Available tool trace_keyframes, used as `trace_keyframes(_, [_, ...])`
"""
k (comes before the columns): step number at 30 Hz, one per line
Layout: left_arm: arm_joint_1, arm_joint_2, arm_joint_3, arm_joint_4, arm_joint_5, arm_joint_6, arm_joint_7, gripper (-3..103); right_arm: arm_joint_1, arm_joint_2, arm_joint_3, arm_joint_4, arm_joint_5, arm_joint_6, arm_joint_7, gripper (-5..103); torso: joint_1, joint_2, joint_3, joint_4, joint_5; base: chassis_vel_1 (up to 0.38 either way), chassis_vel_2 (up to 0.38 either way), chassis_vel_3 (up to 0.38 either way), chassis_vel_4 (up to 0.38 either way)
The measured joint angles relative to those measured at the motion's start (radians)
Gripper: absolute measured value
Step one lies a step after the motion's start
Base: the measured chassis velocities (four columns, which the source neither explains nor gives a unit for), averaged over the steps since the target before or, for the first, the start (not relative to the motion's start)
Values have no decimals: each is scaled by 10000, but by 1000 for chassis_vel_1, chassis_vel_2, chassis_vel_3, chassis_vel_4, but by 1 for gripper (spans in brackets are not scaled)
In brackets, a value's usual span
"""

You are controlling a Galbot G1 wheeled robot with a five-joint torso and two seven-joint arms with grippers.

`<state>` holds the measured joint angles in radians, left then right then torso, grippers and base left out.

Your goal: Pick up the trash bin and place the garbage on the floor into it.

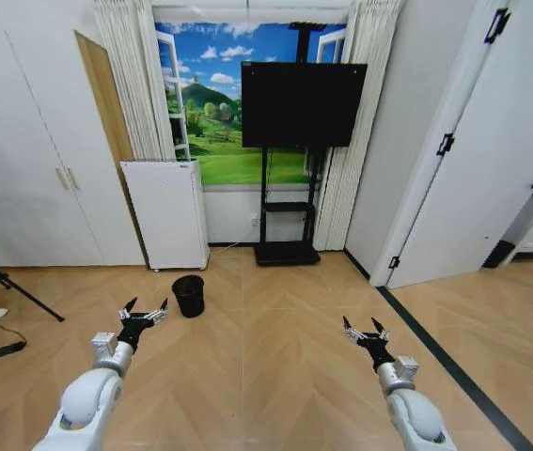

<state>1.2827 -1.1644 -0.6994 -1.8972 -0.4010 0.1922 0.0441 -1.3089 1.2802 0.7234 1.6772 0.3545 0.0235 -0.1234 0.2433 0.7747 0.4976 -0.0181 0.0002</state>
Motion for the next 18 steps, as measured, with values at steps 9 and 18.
trace_keyframes(9, [0, 3, -5, -1, 0, 4, -2, 100, 0, 0, 0, 1, -2, -6, 6, 100, -8, 1, -4, 1, -3, 0, 0, 0, 0])
trace_keyframes(18, [-1, 8, -6, -1, -3, 4, -2, 100, 0, -3, 0, 4, -2, -12, 9, 100, -7, 1, -4, -1, -2, 0, 0, 0, 0])
